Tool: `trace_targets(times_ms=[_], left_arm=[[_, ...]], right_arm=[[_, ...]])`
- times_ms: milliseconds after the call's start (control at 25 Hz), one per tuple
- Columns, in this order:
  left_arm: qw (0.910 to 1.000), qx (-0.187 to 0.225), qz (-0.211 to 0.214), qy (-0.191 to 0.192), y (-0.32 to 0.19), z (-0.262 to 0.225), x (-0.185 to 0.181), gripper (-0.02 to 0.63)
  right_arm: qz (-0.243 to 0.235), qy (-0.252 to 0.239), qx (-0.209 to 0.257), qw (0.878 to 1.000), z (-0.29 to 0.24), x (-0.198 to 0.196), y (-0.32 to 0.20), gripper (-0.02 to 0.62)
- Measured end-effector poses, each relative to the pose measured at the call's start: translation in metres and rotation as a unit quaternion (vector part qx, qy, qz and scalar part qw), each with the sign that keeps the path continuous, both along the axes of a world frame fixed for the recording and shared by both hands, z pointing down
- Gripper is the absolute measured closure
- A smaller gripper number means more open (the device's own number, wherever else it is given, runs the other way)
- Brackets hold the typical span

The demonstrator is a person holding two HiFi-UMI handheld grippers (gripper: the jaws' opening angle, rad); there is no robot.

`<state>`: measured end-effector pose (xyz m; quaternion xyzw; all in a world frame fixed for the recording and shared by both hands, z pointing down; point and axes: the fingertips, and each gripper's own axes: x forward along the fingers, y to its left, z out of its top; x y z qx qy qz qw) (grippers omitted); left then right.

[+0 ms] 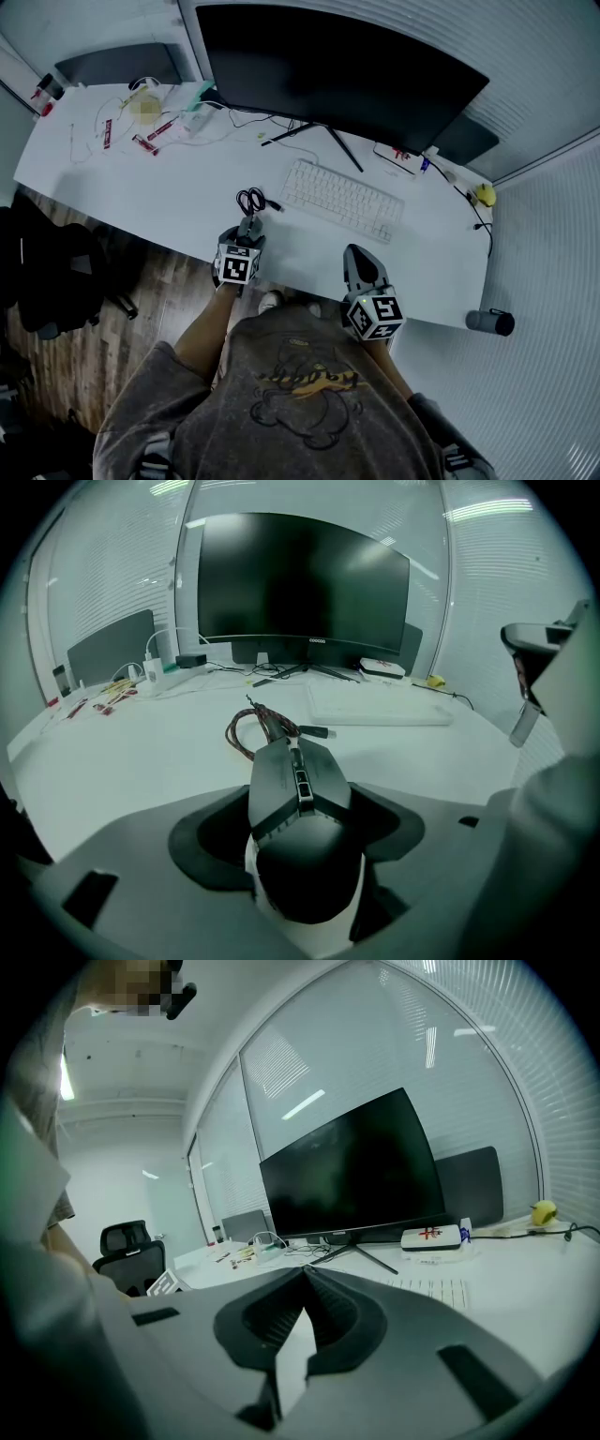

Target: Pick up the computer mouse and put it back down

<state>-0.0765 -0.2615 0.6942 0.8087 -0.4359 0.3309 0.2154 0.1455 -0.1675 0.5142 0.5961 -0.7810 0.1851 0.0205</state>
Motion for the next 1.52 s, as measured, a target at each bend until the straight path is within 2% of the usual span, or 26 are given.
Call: trace_targets(times_ms=[200,560,840,1200,1520], left_arm=[[0.9999,-0.010,0.005,-0.013,-0.001,0.010,0.000,0.288],[0.9993,0.006,0.018,-0.034,-0.010,0.012,0.006,0.287],[0.9994,0.001,0.002,-0.036,-0.005,0.009,0.003,0.287],[0.9995,0.027,-0.016,-0.008,-0.011,-0.008,0.004,0.287],[0.9965,0.070,-0.027,0.036,-0.018,-0.061,0.007,0.287]], right_arm=[[0.004,0.001,0.000,1.000,0.000,0.003,-0.001,0.589],[0.012,0.003,-0.002,1.000,0.000,0.010,0.000,0.589],[0.013,0.002,-0.004,1.000,0.001,0.011,0.001,0.589],[0.007,0.001,-0.004,1.000,0.002,0.011,0.005,0.589],[-0.010,0.000,0.000,1.000,0.002,0.005,0.004,0.589]])
